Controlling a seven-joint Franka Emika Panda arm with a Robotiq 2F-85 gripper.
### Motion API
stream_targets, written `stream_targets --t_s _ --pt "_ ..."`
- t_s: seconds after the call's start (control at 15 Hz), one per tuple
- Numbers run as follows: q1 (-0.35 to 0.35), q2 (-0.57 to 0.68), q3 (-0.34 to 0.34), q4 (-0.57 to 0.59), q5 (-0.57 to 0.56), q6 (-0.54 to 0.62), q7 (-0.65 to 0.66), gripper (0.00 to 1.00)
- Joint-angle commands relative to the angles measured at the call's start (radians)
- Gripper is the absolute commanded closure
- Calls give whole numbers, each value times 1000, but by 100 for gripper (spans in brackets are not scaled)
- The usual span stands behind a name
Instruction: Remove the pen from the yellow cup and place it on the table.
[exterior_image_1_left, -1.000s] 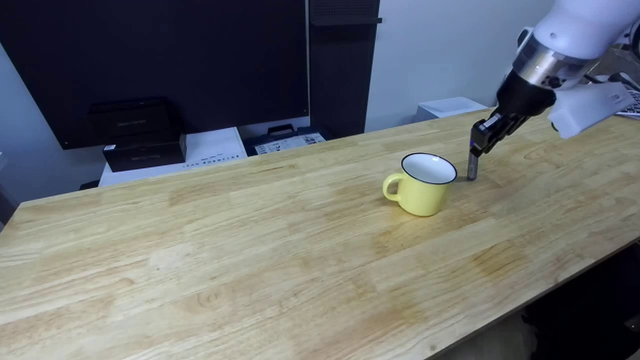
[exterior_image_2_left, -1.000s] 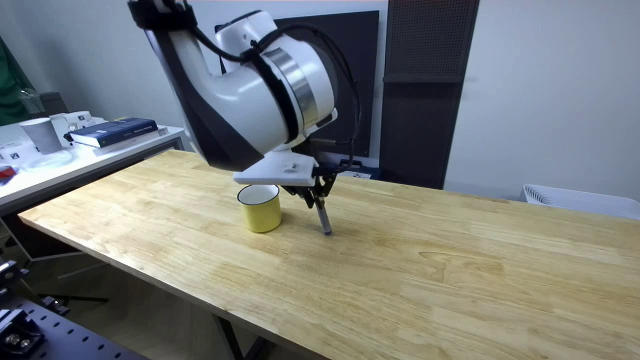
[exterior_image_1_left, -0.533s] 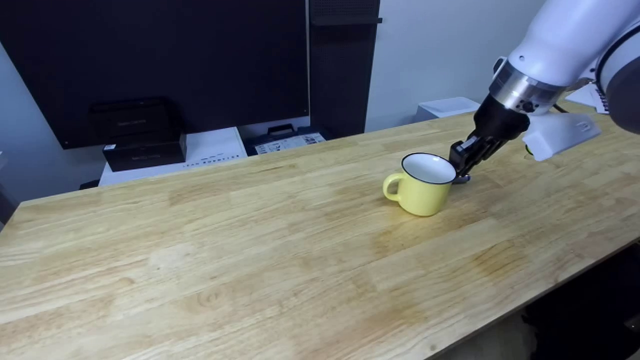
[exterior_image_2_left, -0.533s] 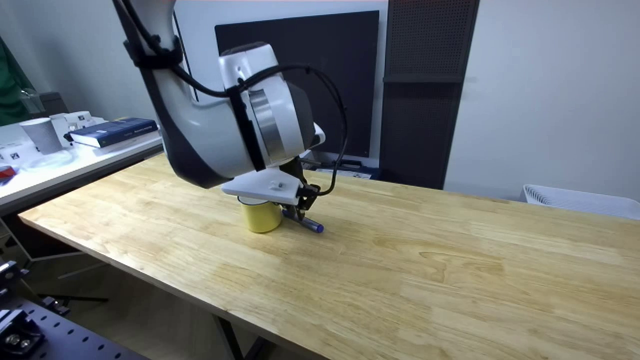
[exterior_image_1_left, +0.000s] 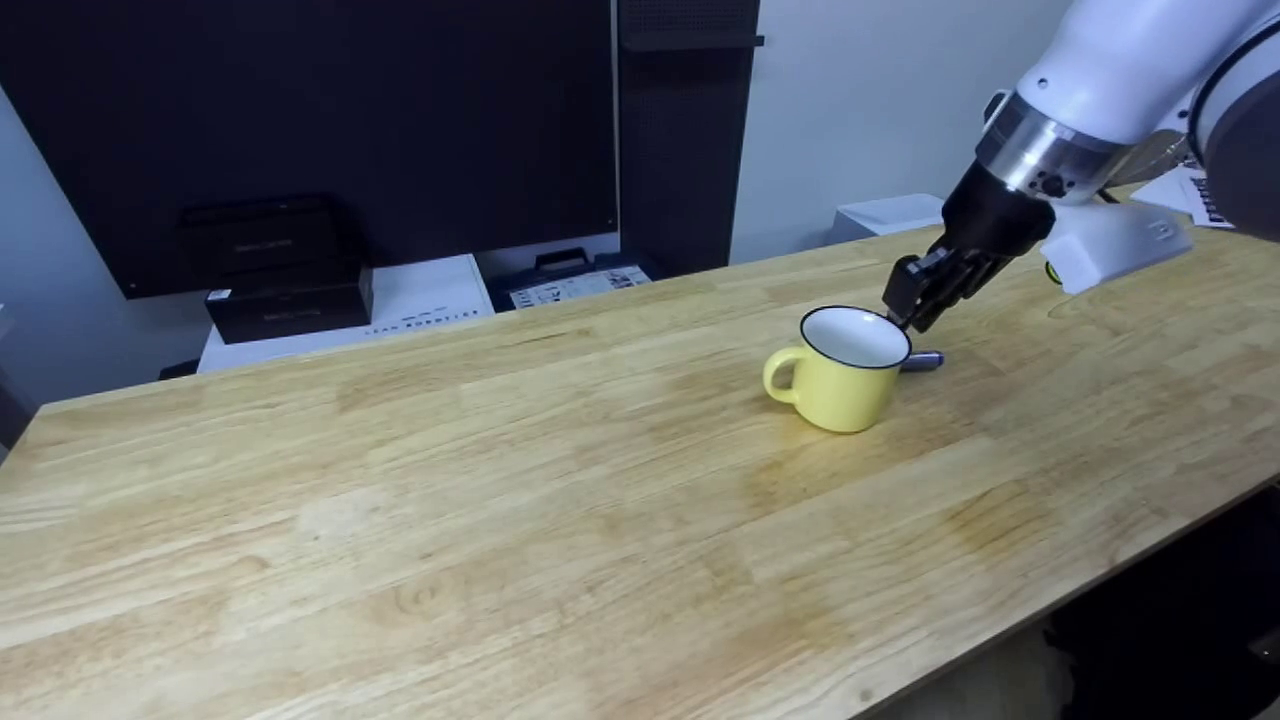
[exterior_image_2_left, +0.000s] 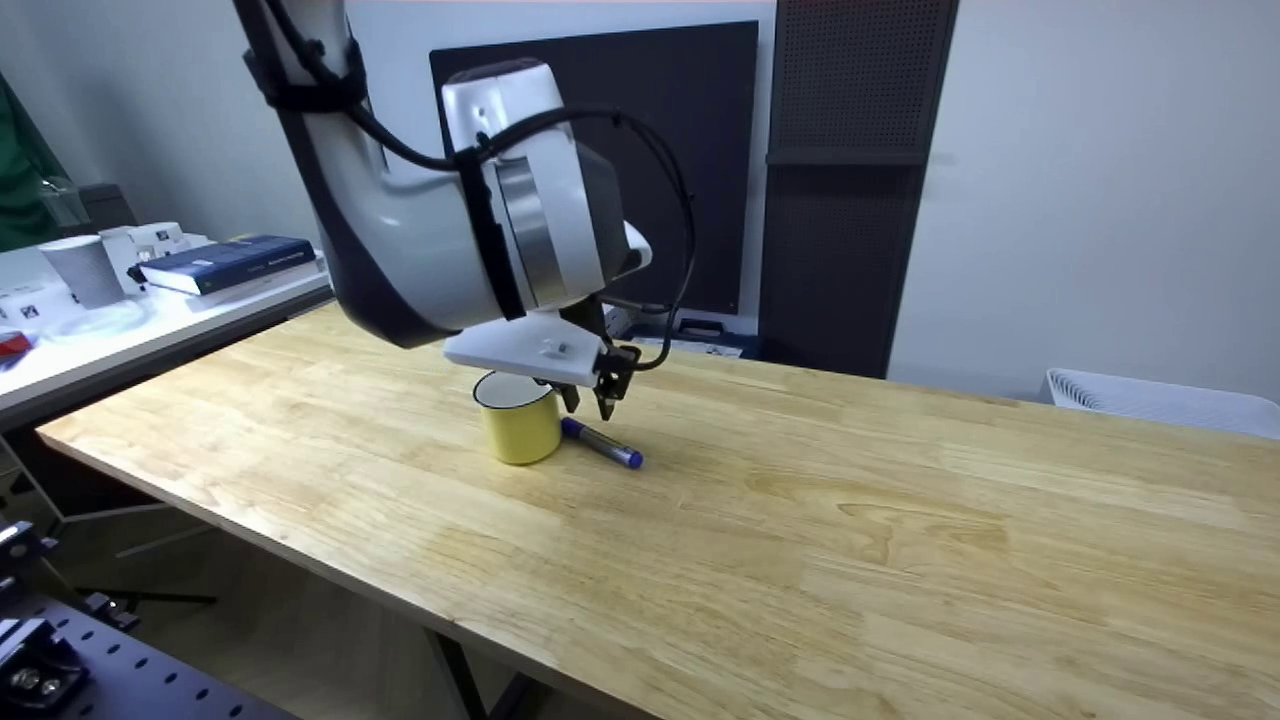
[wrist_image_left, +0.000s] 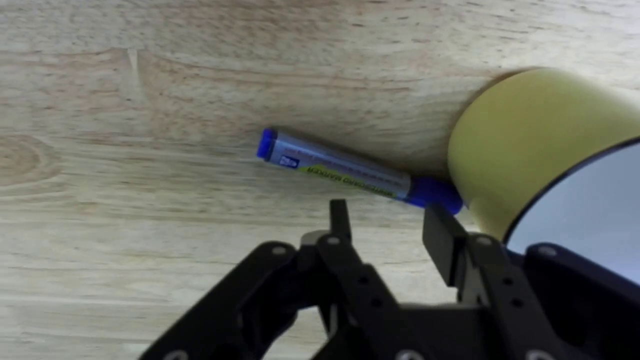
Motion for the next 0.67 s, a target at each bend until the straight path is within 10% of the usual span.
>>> stream_targets --t_s 0.0,0.4,0.6 --pt "80 -119 -61 -64 254 0 -160 25" --pt "280 -333 -200 -148 762 -97 -437 0" --pt "368 -401 -273 -141 739 -290 -332 0"
